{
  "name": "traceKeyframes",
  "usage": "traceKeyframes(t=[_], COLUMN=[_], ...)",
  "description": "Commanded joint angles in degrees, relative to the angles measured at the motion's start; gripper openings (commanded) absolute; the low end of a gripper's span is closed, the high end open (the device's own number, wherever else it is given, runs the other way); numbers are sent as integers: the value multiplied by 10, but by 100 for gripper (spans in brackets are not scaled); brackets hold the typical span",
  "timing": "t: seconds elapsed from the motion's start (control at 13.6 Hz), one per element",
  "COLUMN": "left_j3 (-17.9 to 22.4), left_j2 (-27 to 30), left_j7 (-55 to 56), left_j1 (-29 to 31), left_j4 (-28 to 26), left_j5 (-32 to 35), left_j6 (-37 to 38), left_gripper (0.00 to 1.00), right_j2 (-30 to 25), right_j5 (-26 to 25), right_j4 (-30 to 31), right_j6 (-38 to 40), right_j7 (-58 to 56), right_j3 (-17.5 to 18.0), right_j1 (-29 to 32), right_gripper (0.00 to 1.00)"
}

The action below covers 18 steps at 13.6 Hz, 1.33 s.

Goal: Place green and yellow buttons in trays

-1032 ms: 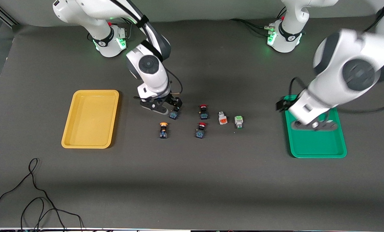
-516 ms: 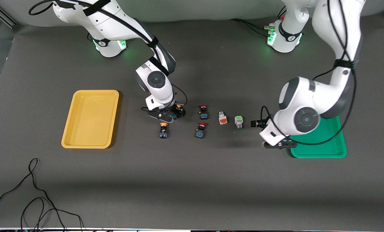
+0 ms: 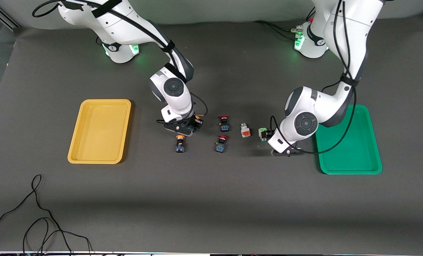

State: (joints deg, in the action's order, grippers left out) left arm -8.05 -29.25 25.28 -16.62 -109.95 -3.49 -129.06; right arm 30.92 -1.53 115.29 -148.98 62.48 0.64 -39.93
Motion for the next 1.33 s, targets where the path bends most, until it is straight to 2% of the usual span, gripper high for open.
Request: traceKeyframes(t=[0.0, 0.22, 0.37, 0.44, 0.66, 0.74, 0.81, 0.88, 1.11, 1.25], left_j3=[7, 7, 7, 7, 7, 8, 8, 8, 8, 9], left_j2=[-8, -14, -23, -26, -38, -39, -39, -38, -33, -15], left_j7=[56, 57, 58, 58, 59, 59, 59, 64, 82, 83], left_j1=[-32, -35, -48, -49, -51, -52, -53, -58, -57, -53], left_j4=[-2, -4, -4, -4, -5, -5, -6, -6, -6, -2], left_j5=[-4, -4, -4, -4, -3, -3, -1, -1, 1, 1], left_j6=[-25, -26, -28, -29, -48, -49, -49, -49, -44, -24], left_gripper=[99, 99, 99, 99, 99, 92, 51, 1, 0, 0], right_j2=[-50, -67, -77, -98, -146, -154, -160, -168, -169, -169], right_j5=[-12, -3, 27, 49, 52, 52, 53, 58, 72, 73], right_j4=[-45, -158, -215, -216, -204, -203, -198, -183, -157, -118], right_j6=[119, 295, 384, 402, 442, 454, 462, 460, 452, 405], right_j7=[-16, -40, -107, -176, -381, -442, -513, -586, -758, -835], right_j3=[-6, -10, -10, -14, -56, -94, -136, -176, -293, -346], right_j1=[-2, 6, 47, 75, 135, 137, 137, 137, 137, 137], right_gripper=[24, 24, 24, 24, 24, 24, 24, 24, 24, 24])
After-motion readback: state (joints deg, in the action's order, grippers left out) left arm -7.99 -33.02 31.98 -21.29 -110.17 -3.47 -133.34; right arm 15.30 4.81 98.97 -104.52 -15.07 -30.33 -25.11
